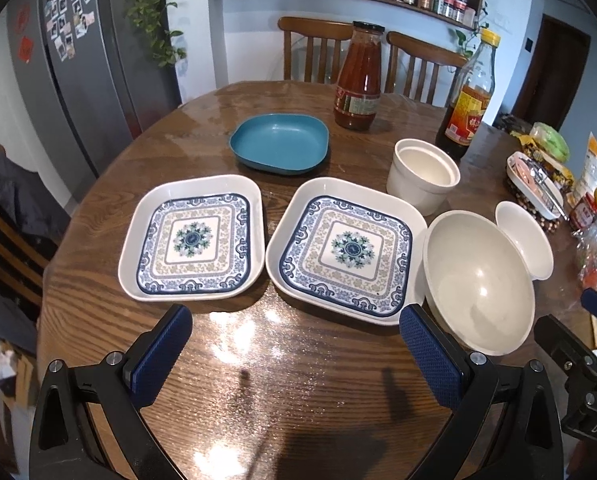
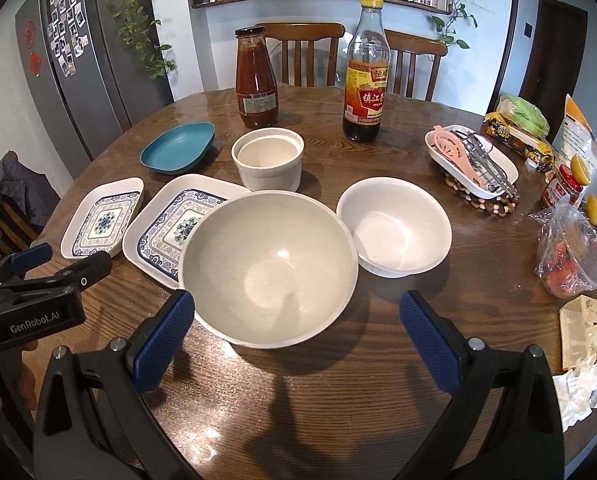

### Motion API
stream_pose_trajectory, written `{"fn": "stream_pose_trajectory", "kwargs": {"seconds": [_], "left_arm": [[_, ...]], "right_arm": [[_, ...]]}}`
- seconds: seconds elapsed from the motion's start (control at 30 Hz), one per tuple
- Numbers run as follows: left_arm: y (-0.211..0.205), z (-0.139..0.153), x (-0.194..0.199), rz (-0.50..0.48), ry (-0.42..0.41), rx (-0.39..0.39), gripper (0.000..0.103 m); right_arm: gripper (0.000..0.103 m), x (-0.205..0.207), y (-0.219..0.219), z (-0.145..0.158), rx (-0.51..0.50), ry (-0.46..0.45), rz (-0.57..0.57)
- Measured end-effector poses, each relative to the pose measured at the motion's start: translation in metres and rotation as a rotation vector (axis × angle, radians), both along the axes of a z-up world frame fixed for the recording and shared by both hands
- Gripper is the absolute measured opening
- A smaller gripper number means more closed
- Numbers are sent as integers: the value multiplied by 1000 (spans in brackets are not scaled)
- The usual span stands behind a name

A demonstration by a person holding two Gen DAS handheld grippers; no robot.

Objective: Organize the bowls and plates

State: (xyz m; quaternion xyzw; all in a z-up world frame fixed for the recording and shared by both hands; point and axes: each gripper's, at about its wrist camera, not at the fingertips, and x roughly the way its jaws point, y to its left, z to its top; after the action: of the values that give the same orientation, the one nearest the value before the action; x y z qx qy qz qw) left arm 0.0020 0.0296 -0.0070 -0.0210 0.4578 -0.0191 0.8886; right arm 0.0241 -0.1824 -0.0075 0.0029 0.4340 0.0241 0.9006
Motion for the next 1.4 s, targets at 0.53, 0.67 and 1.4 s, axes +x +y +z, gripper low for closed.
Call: {"fn": "stream_pose_trajectory", "kwargs": {"seconds": [0.53,0.67,1.4], "left_arm": [[100,1,14,232,33,-21,103],[147,-11,23,321,59,-54,103],[178,-67,74,214,210,-61,48]], "right_arm": [[103,18,52,29,34,-68,158],[103,44,101,33,31,-42,285],[35,190,233,-82,-145,313,462]]}}
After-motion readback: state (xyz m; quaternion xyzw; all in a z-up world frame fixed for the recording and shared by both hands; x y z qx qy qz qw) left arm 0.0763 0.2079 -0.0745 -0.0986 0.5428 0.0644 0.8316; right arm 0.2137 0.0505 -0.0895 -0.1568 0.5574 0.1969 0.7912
